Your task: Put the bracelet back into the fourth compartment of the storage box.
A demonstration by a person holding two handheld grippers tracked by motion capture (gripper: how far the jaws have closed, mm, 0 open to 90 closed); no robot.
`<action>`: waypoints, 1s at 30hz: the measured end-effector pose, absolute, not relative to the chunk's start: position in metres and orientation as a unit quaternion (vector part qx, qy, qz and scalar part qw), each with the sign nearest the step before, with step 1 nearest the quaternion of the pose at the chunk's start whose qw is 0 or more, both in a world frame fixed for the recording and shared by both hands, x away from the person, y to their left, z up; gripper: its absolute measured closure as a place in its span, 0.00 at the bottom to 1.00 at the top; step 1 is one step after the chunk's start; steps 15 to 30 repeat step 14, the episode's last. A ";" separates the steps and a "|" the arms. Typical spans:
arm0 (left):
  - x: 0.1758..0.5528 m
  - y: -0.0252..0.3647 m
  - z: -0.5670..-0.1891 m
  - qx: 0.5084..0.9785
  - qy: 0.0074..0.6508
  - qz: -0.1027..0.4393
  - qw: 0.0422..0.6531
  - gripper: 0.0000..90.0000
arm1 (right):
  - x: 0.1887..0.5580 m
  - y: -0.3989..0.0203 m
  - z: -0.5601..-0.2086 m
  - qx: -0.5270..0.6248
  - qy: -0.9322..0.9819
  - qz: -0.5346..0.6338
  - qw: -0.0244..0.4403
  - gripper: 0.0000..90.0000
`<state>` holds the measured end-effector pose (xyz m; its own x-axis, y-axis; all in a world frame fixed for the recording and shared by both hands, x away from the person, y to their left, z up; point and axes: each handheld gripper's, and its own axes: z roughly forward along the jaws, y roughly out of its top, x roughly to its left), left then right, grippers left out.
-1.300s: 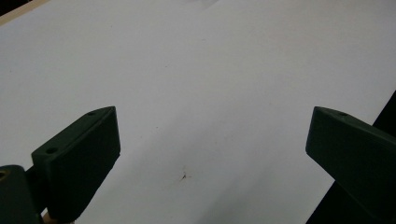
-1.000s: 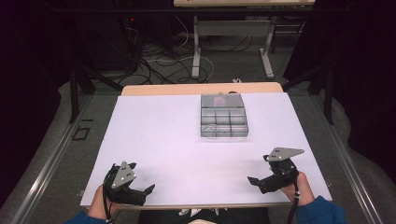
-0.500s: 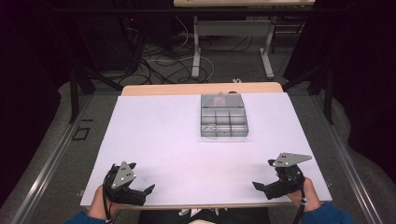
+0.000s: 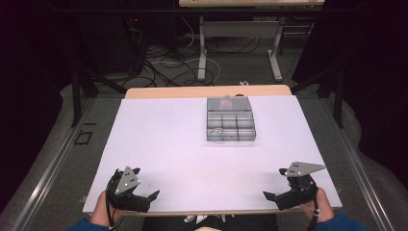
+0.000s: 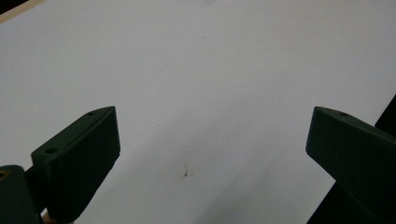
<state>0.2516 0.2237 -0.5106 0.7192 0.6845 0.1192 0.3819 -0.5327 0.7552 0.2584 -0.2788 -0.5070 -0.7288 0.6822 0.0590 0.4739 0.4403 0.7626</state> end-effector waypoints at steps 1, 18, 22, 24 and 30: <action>0.252 0.224 -0.511 0.851 0.313 0.205 0.368 0.03 | 0.257 -0.279 -0.507 0.346 0.838 0.401 0.129 0.00; 0.253 0.223 -0.511 0.853 0.310 0.208 0.365 0.03 | 0.255 -0.282 -0.506 0.339 0.840 0.401 0.137 0.00; 0.253 0.223 -0.511 0.853 0.310 0.208 0.365 0.03 | 0.255 -0.282 -0.506 0.339 0.840 0.401 0.137 0.00; 0.253 0.223 -0.511 0.853 0.310 0.208 0.365 0.03 | 0.255 -0.282 -0.506 0.339 0.840 0.401 0.137 0.00; 0.253 0.223 -0.511 0.853 0.310 0.208 0.365 0.03 | 0.255 -0.282 -0.506 0.339 0.840 0.401 0.137 0.00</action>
